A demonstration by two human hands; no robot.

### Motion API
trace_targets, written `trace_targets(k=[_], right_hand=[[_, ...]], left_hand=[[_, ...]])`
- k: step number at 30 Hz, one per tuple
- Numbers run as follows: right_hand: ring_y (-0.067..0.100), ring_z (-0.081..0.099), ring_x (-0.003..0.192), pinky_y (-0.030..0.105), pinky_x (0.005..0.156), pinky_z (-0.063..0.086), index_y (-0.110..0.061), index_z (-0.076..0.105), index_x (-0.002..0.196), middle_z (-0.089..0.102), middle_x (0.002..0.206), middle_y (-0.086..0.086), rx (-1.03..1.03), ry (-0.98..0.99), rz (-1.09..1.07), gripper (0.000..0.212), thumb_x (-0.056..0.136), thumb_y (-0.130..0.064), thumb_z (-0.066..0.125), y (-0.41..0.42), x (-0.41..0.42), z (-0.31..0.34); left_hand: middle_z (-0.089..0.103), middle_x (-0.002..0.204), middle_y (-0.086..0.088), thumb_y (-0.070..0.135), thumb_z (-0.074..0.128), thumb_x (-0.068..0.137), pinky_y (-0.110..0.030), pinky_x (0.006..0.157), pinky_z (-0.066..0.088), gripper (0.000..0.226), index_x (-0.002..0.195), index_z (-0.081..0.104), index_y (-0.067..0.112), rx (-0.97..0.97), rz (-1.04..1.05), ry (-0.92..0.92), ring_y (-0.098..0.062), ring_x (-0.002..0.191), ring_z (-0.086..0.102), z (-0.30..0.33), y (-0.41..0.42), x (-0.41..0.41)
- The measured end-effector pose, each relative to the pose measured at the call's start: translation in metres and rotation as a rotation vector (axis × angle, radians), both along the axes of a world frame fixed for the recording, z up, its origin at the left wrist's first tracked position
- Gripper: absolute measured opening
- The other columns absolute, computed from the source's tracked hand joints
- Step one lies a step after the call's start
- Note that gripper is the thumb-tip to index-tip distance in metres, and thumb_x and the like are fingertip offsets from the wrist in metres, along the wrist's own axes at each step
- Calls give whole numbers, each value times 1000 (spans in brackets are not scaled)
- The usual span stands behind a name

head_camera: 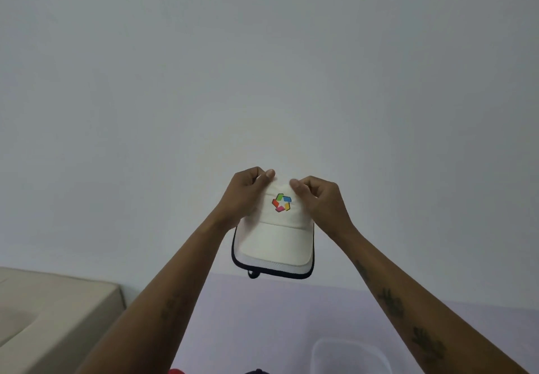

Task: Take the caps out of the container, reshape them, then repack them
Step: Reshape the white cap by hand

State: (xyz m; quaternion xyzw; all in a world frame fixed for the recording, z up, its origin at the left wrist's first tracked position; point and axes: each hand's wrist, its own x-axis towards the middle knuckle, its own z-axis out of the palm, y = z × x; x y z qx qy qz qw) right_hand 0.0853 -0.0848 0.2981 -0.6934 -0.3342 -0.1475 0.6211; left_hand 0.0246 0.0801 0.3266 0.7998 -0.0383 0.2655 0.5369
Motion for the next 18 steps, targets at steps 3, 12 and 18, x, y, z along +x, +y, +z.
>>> trace_targets(k=[3,12,18], right_hand=[[22,69,79,38,74,57,-9,70,81,73,81,3,-10,25,15,22,85,-30,69,1,-4,7],[3,65,68,21,64,55,-19,66,74,70,76,-5,156,36,-70,14,87,-23,67,-10,6,7],[2,62,67,18,65,52,-19,65,75,68,73,-8,199,-7,-82,13,87,-22,67,-18,17,11]], left_hand=[[66,71,-2,36,57,93,-25,59,49,30,76,56,11,-49,11,-52,-12,62,61,1,-2,0],[58,118,0,51,53,90,-29,88,48,49,123,48,14,-37,94,155,-15,107,57,-25,9,-3],[66,119,-14,38,50,96,-42,91,54,41,120,61,5,-506,-222,477,-30,110,62,-40,11,-14]])
